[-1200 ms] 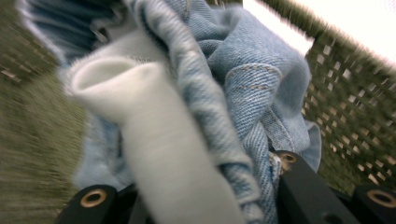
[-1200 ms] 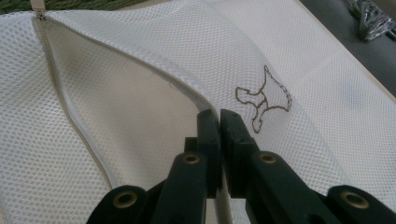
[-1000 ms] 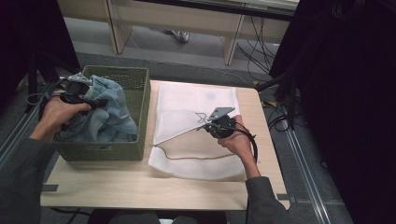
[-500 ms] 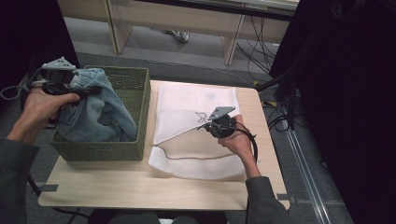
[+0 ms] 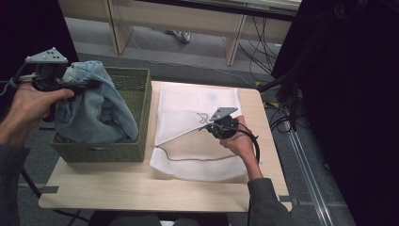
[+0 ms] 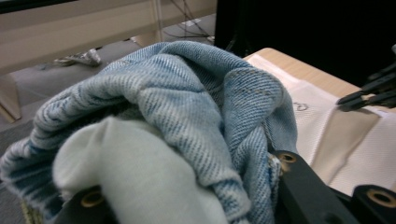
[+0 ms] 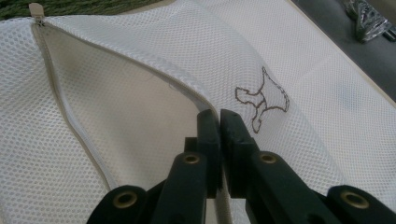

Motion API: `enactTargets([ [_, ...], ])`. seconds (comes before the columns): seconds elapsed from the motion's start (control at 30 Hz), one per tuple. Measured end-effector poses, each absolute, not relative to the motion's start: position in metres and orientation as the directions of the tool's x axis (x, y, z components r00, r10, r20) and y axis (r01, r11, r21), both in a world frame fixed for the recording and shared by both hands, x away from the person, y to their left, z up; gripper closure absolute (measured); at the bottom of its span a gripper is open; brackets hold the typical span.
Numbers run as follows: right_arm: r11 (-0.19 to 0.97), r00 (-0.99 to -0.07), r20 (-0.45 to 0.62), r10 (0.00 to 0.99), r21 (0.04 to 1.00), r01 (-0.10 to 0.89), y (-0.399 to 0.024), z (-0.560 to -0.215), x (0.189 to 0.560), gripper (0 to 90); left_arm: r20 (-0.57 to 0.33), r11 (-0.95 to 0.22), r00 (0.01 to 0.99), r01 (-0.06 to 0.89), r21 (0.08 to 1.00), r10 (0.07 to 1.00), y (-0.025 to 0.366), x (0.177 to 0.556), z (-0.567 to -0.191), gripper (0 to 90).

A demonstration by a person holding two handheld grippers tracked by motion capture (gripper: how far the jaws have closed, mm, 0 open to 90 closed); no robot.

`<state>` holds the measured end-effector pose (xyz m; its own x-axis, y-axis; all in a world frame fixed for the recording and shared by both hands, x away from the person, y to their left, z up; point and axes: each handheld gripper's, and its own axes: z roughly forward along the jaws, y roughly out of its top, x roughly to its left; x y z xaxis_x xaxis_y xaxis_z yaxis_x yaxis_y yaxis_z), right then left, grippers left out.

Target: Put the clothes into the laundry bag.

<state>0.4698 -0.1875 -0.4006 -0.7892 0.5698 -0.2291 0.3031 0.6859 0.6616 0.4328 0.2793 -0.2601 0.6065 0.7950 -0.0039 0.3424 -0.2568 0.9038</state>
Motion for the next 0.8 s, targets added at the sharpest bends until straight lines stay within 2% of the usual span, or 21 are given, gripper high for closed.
enactTargets([
  [0.17,0.685,-0.789,-0.229,0.570,0.662,0.303,-0.187,-0.401,0.470,87.5,0.009,-0.252,0.639,0.292,0.923,0.770,0.275,0.421,-0.239,73.2],
  [0.2,0.685,-0.789,-0.228,0.571,0.661,0.304,-0.187,-0.401,0.470,87.5,0.037,-0.260,0.649,0.252,0.932,0.760,0.274,0.419,-0.234,73.2],
  [0.23,0.684,-0.788,-0.222,0.575,0.659,0.313,-0.187,-0.401,0.469,87.5,0.023,-0.254,0.648,0.265,0.930,0.761,0.272,0.414,-0.231,73.2],
  [0.67,0.682,-0.786,-0.222,0.576,0.661,0.313,-0.188,-0.400,0.469,87.5,0.062,-0.259,0.745,0.151,0.954,0.664,0.233,0.377,-0.187,73.2],
  [0.73,0.694,-0.790,-0.253,0.558,0.664,0.277,-0.189,-0.399,0.471,87.5,0.064,-0.255,0.770,0.131,0.958,0.634,0.226,0.370,-0.180,73.2],
  [0.8,0.680,-0.782,-0.232,0.578,0.667,0.304,-0.189,-0.400,0.470,87.6,0.079,-0.261,0.782,0.109,0.959,0.618,0.218,0.363,-0.174,73.2],
])
